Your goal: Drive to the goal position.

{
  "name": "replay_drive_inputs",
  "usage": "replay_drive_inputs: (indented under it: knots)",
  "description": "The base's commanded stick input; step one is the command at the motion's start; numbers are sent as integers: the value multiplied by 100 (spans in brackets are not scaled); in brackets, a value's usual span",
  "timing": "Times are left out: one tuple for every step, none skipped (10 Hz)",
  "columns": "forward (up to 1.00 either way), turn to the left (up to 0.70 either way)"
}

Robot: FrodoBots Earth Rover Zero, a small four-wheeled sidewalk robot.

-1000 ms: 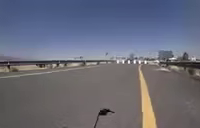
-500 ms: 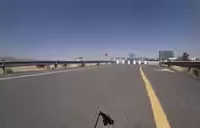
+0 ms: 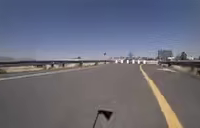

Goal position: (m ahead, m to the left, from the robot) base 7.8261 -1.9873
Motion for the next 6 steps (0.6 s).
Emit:
replay_drive_inputs:
  knots:
    - [70, -27]
    - [70, -23]
    - [70, -11]
    - [70, 0]
    - [70, 0]
    - [70, 0]
